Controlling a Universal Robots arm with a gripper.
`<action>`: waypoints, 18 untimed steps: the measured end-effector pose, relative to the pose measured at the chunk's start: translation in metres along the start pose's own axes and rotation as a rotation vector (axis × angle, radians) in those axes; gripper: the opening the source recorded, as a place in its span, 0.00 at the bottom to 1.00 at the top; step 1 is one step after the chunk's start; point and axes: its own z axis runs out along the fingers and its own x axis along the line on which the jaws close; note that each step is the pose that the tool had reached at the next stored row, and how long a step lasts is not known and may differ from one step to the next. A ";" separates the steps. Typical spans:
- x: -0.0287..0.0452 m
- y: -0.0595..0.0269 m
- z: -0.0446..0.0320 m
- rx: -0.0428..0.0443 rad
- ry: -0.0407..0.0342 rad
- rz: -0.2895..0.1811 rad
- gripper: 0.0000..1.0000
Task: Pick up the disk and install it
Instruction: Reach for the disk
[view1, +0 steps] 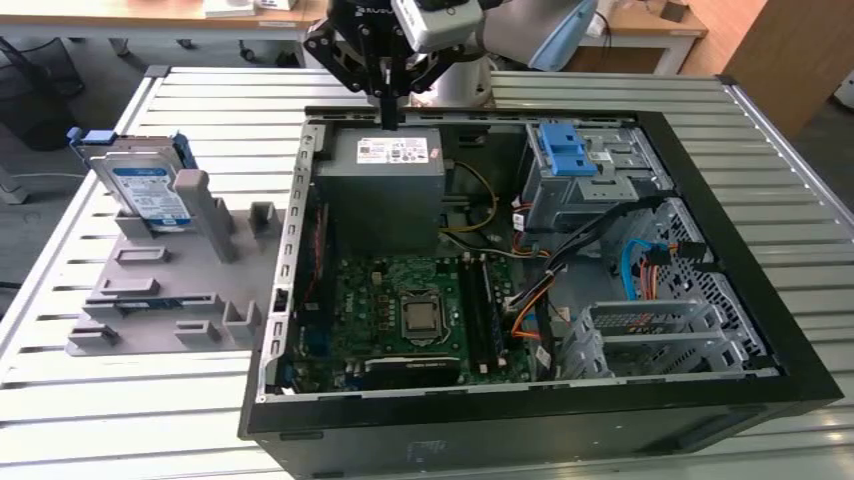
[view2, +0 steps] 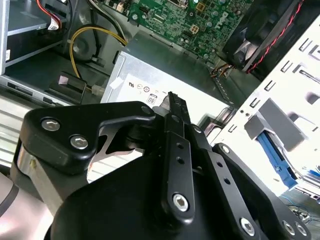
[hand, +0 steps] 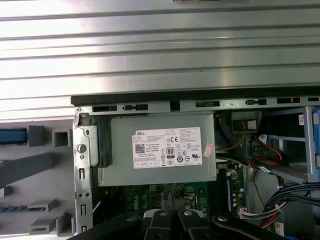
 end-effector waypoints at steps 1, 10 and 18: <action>0.0004 0.0000 0.0000 0.0000 0.0000 0.000 0.11; 0.0020 -0.0001 0.0001 0.0000 0.0001 0.000 0.11; 0.0064 0.0003 0.0001 0.0000 0.0001 0.000 0.11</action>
